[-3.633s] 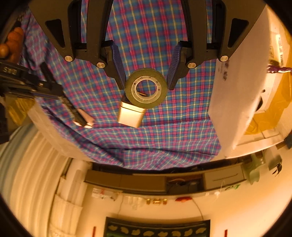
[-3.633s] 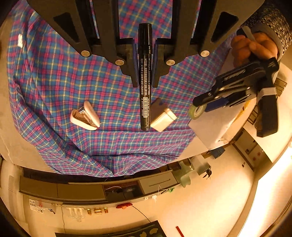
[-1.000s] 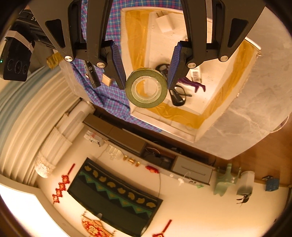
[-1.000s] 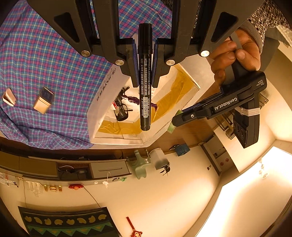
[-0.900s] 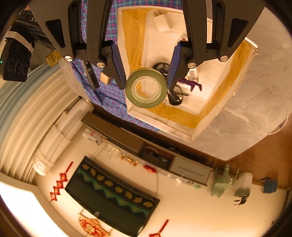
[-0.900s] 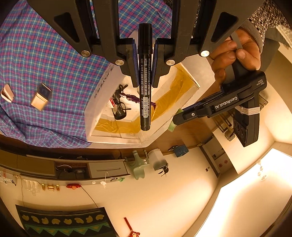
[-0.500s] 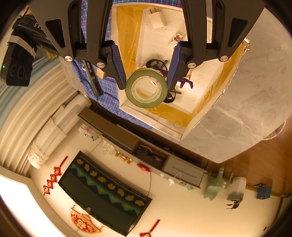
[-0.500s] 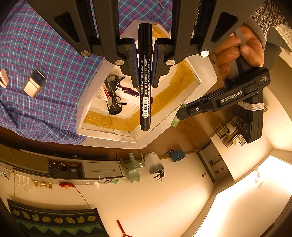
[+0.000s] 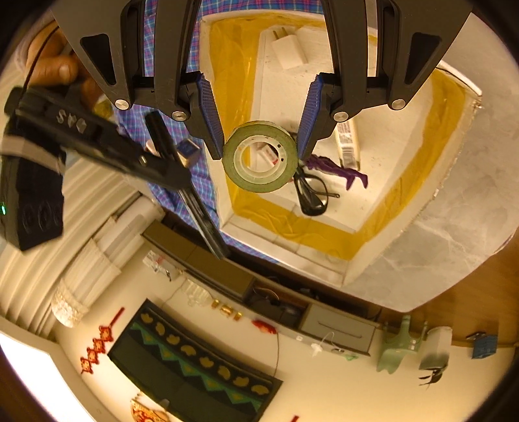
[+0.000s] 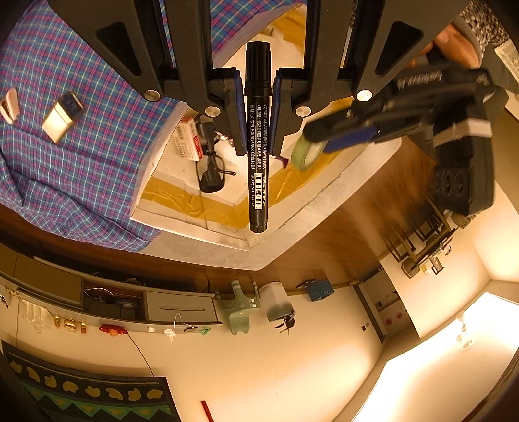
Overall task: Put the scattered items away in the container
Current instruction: 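Carry the green tape roll with the left tool while the right tool carries the marker over the container, then open both tools to drop the tape roll and marker into the container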
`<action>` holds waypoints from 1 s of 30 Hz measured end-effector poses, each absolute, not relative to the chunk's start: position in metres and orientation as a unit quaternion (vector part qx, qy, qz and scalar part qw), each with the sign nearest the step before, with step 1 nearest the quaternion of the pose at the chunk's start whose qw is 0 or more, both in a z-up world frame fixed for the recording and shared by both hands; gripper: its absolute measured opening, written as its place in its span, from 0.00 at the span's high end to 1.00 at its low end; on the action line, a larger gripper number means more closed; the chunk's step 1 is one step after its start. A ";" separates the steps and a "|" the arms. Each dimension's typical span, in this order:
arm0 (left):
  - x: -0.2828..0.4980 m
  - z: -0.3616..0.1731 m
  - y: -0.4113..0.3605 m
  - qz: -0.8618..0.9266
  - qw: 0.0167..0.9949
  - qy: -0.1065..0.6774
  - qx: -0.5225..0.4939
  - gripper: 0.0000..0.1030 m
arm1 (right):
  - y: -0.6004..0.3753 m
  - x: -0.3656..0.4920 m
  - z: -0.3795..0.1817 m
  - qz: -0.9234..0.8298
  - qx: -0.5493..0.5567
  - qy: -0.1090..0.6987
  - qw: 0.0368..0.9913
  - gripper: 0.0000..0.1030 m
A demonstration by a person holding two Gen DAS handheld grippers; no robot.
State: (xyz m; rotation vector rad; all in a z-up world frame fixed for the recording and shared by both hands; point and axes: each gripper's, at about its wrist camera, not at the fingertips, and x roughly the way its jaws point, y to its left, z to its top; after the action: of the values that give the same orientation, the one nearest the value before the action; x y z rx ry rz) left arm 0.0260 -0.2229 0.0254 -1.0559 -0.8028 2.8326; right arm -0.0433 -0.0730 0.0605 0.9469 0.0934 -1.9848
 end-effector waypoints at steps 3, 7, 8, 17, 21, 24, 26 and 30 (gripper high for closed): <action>0.024 0.022 -0.219 0.904 0.010 -0.252 -0.346 0.54 | -0.080 -0.053 0.059 -0.804 0.386 0.050 0.449 0.86; 0.021 0.016 -0.213 0.901 0.014 -0.245 -0.359 0.54 | -0.093 -0.064 0.057 -0.802 0.387 0.073 0.448 0.86; 0.020 0.015 -0.211 0.900 0.014 -0.243 -0.362 0.54 | -0.096 -0.066 0.056 -0.802 0.387 0.081 0.448 0.86; 0.013 0.002 -0.198 0.893 0.022 -0.225 -0.389 0.54 | -0.124 -0.085 0.045 -0.798 0.385 0.135 0.443 0.86; 0.010 -0.003 -0.195 0.890 0.022 -0.221 -0.399 0.54 | -0.130 -0.097 0.039 -0.797 0.388 0.154 0.437 0.86; 0.008 -0.007 -0.194 0.886 0.020 -0.218 -0.409 0.54 | -0.134 -0.106 0.032 -0.794 0.392 0.167 0.434 0.86; 0.006 -0.010 -0.193 0.884 0.020 -0.215 -0.415 0.54 | -0.137 -0.112 0.029 -0.791 0.394 0.176 0.433 0.86; 0.003 -0.017 -0.190 0.879 0.018 -0.206 -0.429 0.54 | -0.143 -0.120 0.020 -0.785 0.398 0.201 0.430 0.86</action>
State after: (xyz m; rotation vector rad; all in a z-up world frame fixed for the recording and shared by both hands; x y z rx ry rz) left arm 0.0025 -0.1900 -0.0165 -1.3336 -0.6408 2.7294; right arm -0.1203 -0.1429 0.0201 0.9931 0.5021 -1.9585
